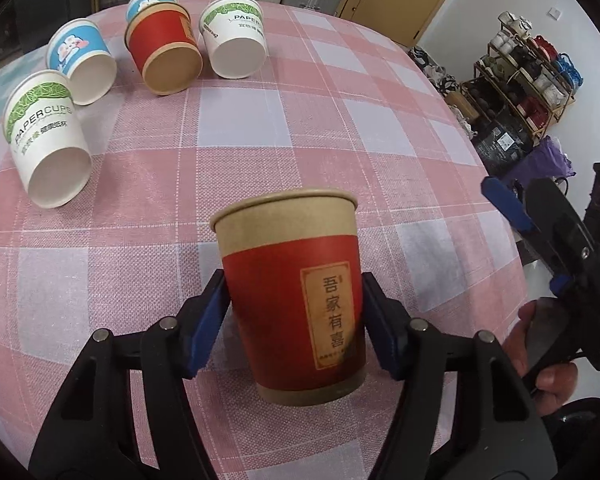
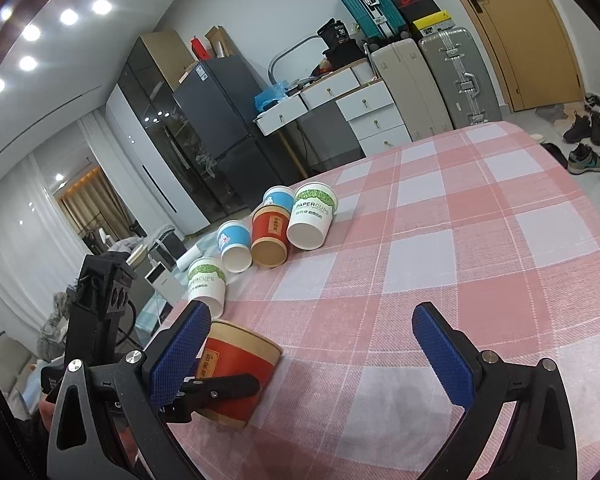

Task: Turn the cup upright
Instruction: 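Grasp the red paper cup lying on its side with the left tool, then lift the red cup with the left tool and lower it back down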

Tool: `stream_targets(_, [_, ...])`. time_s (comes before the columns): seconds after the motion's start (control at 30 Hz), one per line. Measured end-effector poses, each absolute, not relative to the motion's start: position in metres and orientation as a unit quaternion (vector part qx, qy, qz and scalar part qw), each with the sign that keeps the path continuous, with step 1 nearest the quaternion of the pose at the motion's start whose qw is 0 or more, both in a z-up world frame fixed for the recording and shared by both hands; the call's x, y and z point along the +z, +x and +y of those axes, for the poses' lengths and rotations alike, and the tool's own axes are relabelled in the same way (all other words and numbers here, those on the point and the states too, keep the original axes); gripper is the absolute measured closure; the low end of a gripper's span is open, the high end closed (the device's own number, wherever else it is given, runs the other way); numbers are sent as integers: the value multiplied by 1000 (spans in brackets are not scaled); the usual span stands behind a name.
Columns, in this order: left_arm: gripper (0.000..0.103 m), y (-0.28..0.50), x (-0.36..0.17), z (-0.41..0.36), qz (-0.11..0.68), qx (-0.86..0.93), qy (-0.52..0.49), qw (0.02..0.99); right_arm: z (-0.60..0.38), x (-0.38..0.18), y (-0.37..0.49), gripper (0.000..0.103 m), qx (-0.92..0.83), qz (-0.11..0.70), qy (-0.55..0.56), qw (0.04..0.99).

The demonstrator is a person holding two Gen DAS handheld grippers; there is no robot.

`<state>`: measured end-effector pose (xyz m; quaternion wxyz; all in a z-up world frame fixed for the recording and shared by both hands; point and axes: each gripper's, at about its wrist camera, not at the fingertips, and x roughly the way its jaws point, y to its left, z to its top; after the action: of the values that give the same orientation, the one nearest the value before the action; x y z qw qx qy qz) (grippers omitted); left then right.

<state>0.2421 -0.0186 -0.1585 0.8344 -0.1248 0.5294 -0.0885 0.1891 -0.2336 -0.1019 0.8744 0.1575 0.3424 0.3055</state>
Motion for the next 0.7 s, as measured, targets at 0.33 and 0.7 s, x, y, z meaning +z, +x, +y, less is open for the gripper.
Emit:
stream_targets(0.33, [41,258,-134,-29,534,-108,-116,830,-238,-105,189,0,308,351,167,869])
stream_targets(0.7, [41,214,-38,-15,479,-101,-96,867,-238,-62,166,0,312,325,160,878])
